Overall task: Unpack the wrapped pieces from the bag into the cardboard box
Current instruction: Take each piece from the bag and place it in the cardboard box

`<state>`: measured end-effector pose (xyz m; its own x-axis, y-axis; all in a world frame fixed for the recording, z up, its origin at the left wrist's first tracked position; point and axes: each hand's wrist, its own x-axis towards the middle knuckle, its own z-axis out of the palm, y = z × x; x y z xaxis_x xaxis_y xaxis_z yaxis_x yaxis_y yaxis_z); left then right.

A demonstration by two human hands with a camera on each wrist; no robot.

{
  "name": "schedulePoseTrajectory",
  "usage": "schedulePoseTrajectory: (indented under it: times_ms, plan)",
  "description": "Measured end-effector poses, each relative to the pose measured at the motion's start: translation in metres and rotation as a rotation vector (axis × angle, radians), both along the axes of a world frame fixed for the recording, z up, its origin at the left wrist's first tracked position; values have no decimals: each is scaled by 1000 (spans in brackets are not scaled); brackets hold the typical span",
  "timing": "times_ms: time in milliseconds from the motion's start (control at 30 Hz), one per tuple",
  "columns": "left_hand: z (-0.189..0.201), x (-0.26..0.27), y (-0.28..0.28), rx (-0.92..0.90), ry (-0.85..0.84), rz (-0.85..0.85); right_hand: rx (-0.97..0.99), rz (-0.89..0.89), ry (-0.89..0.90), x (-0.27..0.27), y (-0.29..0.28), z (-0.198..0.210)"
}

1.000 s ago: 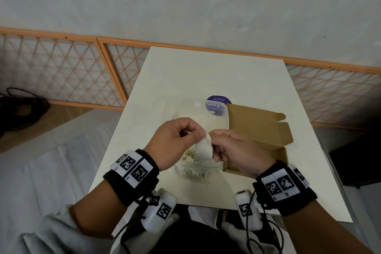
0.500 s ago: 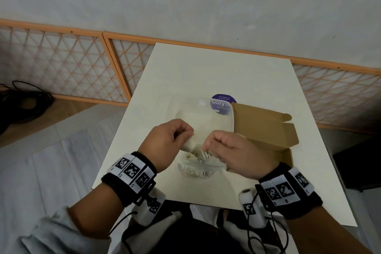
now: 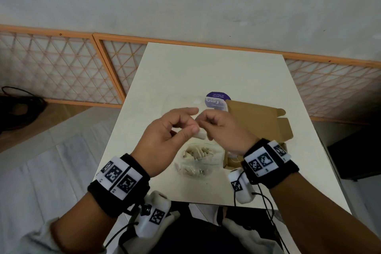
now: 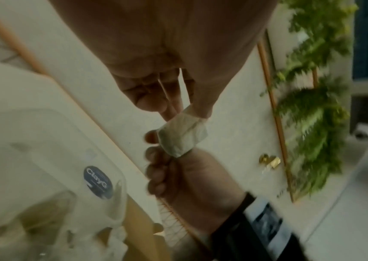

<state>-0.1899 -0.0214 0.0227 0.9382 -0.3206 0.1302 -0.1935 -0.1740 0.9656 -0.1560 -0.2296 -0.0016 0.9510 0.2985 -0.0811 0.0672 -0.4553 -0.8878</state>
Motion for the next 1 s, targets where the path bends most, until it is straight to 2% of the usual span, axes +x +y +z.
schedulePoseTrajectory:
  times_ms: [100, 233, 333, 600, 700, 1000]
  plan:
    - [1, 5, 4, -101, 71, 15, -25, -3, 48, 1, 4, -17]
    - [-3, 7, 10, -38, 57, 137, -323, -61, 5, 2, -5, -41]
    - [-10, 6, 12, -27, 90, 169, -447, -28, 35, -4, -3, -56]
    - [-22, -2, 17, 14, 147, 185, -527, 21, 53, -11, 6, -72]
    - [-26, -1, 22, 45, 134, 206, -463, -38, 59, -16, -2, -59]
    - [-27, -1, 14, 37, 187, 184, 50, -196, 139, -32, -36, 1]
